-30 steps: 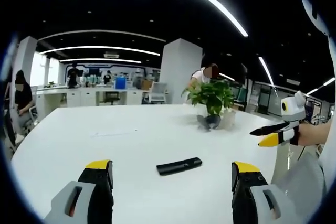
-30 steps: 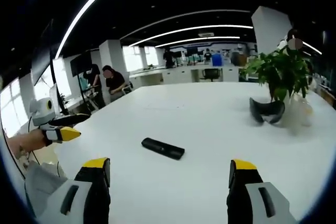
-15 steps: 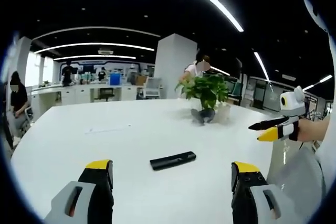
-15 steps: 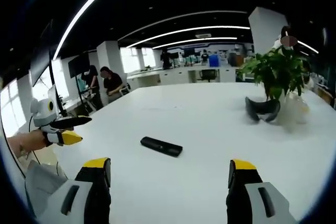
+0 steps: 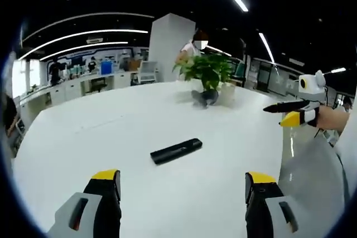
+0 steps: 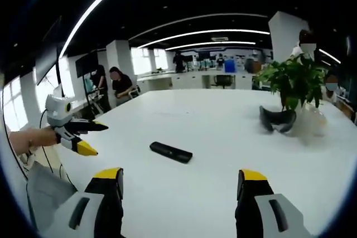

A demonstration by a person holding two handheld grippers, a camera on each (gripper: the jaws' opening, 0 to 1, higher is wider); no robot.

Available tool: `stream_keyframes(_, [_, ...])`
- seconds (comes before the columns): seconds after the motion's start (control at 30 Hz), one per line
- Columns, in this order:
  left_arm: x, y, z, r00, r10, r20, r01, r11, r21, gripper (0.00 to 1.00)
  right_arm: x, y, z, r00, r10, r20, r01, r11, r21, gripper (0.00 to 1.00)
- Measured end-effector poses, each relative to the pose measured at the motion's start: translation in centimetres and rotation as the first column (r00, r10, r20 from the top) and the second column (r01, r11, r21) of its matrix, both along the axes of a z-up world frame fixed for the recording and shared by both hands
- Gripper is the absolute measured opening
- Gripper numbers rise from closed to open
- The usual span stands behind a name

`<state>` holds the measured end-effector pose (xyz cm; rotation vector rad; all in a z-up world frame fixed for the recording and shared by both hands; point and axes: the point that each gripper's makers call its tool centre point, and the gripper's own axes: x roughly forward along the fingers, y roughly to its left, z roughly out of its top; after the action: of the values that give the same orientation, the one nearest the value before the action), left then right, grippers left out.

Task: Press the specified remote control buttons in sequence, fully releasing each button before pressing the next.

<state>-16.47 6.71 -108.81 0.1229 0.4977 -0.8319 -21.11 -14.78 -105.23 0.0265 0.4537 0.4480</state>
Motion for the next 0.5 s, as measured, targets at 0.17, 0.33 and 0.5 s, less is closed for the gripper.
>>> stream_keyframes(0.17, [0.6,-1.3,-2.1,0.992,-0.117,-0.046,0.121,0.988,0.098,0.94,-0.7,-0.3,-0.6,1.0,0.005,-0.027,-0.005,1.0,-0.006,0.79])
stream_keyframes(0.33, [2.1,-2.3,-2.9,0.981,-0.148,-0.124,0.156,0.986,0.058,0.91,-1.3,-0.8,-0.9,0.999,0.002,-0.044,-0.004,0.999,-0.037,0.77])
stream_keyframes(0.5, [3.7,-2.8,-3.7,0.966,-0.191,-0.174,0.207,0.975,0.079,0.89,-1.9,-1.4,-1.3,0.998,-0.008,-0.055,0.005,0.999,-0.052,0.75])
